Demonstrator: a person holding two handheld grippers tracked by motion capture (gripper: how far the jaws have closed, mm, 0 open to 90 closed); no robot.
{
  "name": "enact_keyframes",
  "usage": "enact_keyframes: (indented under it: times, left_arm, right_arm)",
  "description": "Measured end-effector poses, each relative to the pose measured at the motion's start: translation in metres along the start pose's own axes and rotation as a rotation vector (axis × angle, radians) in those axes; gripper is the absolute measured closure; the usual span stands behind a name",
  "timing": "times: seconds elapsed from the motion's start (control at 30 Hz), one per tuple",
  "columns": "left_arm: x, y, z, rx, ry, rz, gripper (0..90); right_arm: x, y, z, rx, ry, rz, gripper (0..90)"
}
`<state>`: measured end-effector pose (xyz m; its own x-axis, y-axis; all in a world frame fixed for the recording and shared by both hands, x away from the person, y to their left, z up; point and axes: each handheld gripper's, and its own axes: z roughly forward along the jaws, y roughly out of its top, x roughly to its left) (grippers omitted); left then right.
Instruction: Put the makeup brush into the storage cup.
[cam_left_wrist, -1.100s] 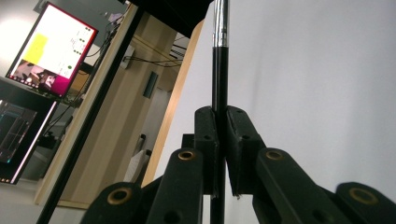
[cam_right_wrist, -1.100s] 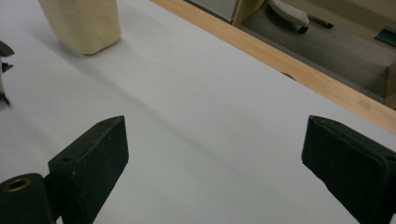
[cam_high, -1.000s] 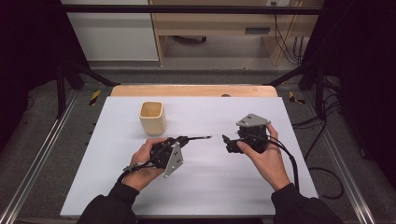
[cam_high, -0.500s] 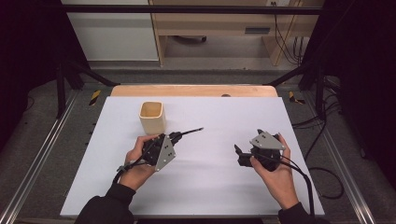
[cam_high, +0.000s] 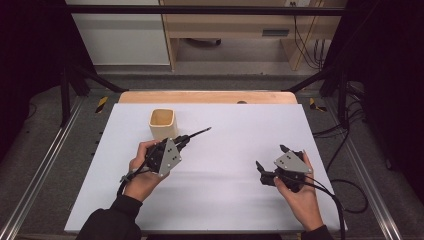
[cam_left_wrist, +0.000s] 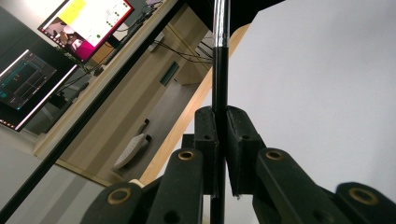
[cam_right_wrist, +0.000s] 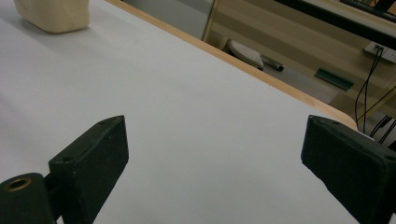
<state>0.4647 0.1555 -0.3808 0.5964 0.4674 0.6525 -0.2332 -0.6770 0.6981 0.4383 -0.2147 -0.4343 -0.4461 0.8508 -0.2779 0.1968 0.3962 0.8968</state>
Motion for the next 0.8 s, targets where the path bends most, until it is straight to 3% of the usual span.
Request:
enact_keyframes:
  times: [0.2, 0.37, 0.6, 0.8]
  left_arm:
    - [0.010, -0.002, -0.005, -0.005, 0.024, -0.040, 83.8]
    - [0.017, -0.003, -0.007, -0.020, 0.046, -0.081, 83.8]
    - [0.023, -0.003, -0.007, -0.030, 0.058, -0.096, 83.8]
    - [0.029, -0.003, -0.008, -0.045, 0.074, -0.135, 83.8]
  right_arm:
    - [-0.004, -0.006, 0.001, -0.052, -0.017, 0.033, 8.8]
    - [-0.007, -0.011, -0.002, -0.074, -0.005, 0.051, 9.5]
    - [-0.003, -0.018, -0.010, -0.089, -0.040, 0.029, 9.2]
    - [-0.005, -0.025, -0.017, -0.084, -0.054, 0.033, 8.9]
